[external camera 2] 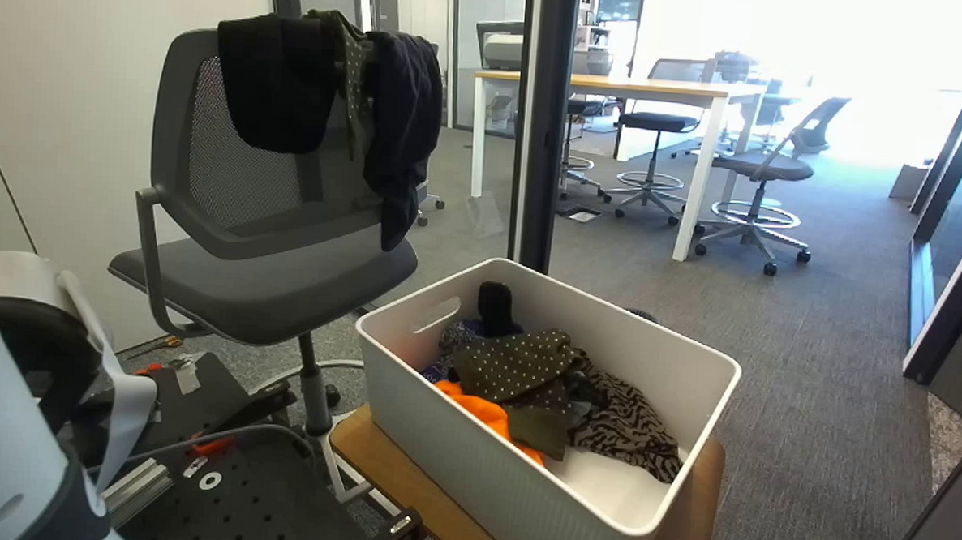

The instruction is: Put the sock on to the chair then the two shirts into the basket.

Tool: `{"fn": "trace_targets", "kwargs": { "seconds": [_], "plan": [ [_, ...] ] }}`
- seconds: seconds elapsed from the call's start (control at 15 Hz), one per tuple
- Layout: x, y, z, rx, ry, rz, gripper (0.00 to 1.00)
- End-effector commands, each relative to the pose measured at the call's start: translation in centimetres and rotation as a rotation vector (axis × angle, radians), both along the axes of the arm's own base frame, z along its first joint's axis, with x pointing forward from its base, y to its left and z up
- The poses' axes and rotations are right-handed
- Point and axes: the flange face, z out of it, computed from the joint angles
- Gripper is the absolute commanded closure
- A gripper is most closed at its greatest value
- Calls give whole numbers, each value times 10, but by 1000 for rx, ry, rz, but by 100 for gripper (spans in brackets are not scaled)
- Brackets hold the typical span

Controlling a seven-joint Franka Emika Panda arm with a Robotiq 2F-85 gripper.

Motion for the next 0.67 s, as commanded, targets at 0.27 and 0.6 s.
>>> {"fn": "trace_targets", "kwargs": {
  "seconds": [0.27,0.6],
  "plan": [
    [81,52,-39,10,27,307,0],
    [107,67,-61,-52,21,379,0]
  ]
}}
